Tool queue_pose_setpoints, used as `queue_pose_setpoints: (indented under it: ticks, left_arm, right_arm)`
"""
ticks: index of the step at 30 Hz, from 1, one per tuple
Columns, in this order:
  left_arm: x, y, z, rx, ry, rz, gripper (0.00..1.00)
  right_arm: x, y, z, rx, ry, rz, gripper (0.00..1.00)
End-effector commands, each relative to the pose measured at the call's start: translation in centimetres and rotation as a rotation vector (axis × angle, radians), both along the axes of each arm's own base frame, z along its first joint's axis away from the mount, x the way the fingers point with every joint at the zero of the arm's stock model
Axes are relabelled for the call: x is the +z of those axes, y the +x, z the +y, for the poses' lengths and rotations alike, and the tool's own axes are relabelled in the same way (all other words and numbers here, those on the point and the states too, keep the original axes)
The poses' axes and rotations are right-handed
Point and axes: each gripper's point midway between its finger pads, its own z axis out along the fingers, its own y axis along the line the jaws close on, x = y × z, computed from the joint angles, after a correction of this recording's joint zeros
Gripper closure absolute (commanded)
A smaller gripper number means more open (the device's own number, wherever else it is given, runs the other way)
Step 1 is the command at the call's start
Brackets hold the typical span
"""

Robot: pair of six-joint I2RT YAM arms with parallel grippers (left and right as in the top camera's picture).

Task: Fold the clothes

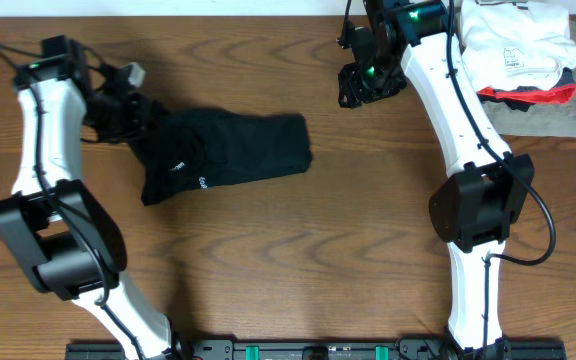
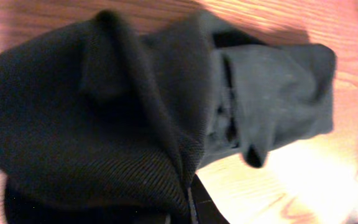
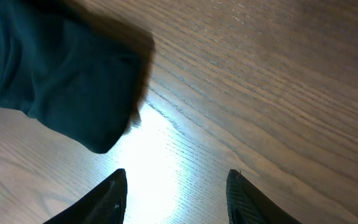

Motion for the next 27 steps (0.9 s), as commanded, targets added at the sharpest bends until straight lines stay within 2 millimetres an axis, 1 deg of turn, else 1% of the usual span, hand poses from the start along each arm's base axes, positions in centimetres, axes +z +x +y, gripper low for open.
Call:
queue_pose_setpoints:
  ticks: [1,8,13,16,20,23,27]
  left_arm:
    - [0.7,0.3,-3.8,-0.049,-0.009,-0.005,0.94]
    - [1.1,1.3,-9.9,-0.107,-0.022,-0.035,0.94]
    - [2.0,1.1,-13.0,-0.162,-0.028,-0.052,0.94]
    - [2.6,1.2,-14.5,-0.195,-0.029,-0.072,0.94]
    - [3.4,1.9,-15.8,-0.200,-0.037,-0.110,0.94]
    - [3.7,2.4,-16.7,-0.205,-0.043,-0.141,0.94]
    - [3.9,2.6,-18.0,-0.219,-0.050,-0.163,0.94]
  right_arm:
    - [0.6,0.5,-0.2,0.004,0.003,-0.027,0.50]
    - [0.5,0.6,-0.4,0.001,-0.001,-0.027,0.51]
    - [-0.3,0.5,-0.4,0.001,-0.004,-0.016,0.51]
    - [-0.9,0.4,-0.5,0.000,-0.007,-0.003,0.51]
    - [-1.6,0.1,-0.6,0.000,-0.013,0.016,0.51]
    - [-2.1,0.0,-0.7,-0.001,-0.014,0.020,0.51]
    - [-2.2,0.2,-0.7,-0.012,-0.008,0.021,0.51]
